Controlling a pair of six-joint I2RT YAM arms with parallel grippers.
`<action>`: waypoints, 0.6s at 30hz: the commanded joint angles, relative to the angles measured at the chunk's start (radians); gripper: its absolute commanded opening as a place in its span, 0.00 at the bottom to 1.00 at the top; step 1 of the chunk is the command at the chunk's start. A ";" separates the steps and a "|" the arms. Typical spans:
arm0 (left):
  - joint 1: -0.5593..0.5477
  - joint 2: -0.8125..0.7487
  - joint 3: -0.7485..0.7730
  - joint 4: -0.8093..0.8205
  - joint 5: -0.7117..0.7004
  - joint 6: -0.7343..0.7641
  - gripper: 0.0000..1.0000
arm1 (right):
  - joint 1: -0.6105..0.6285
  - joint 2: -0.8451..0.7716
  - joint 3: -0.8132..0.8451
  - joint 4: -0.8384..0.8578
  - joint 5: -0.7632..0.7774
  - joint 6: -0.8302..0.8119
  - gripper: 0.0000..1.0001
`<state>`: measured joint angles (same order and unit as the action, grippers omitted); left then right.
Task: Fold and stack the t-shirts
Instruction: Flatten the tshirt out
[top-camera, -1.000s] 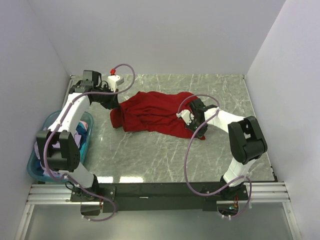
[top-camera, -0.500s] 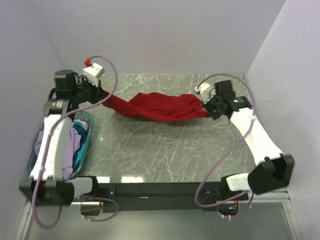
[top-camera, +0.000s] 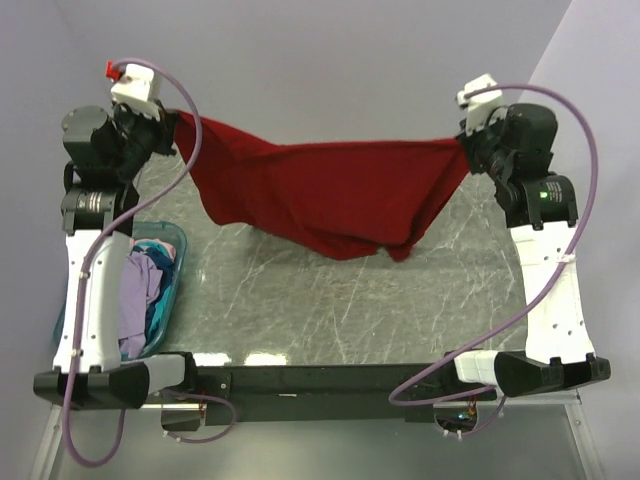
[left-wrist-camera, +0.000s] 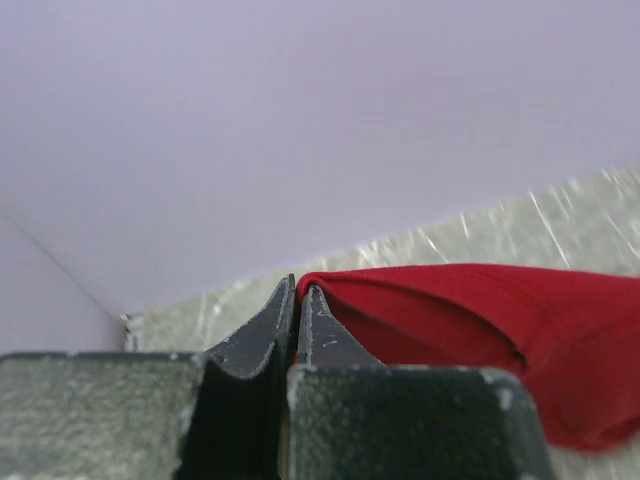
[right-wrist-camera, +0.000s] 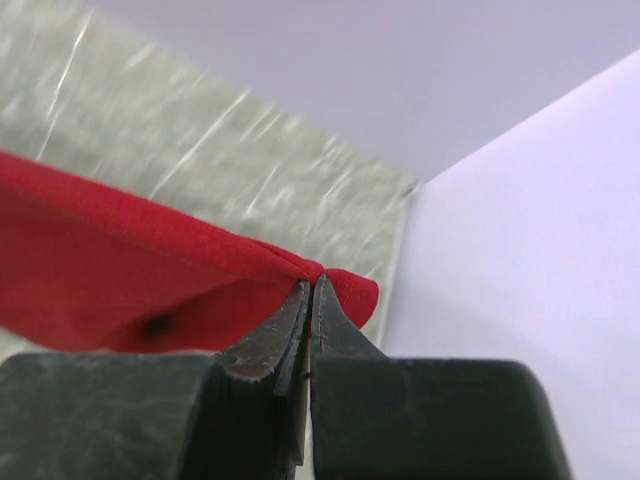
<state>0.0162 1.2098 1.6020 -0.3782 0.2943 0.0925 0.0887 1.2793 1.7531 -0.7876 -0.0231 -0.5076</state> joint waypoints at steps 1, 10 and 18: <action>0.005 0.036 0.101 0.154 -0.116 -0.022 0.00 | -0.014 0.038 0.114 0.129 0.139 0.032 0.00; 0.005 0.045 0.150 0.271 -0.185 -0.010 0.00 | -0.026 0.052 0.253 0.304 0.284 0.041 0.00; 0.005 -0.150 0.122 0.328 -0.188 -0.008 0.00 | -0.027 -0.095 0.296 0.384 0.339 0.021 0.00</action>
<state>0.0093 1.1702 1.7088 -0.1699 0.1780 0.0811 0.0849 1.2991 1.9976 -0.5312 0.2024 -0.4694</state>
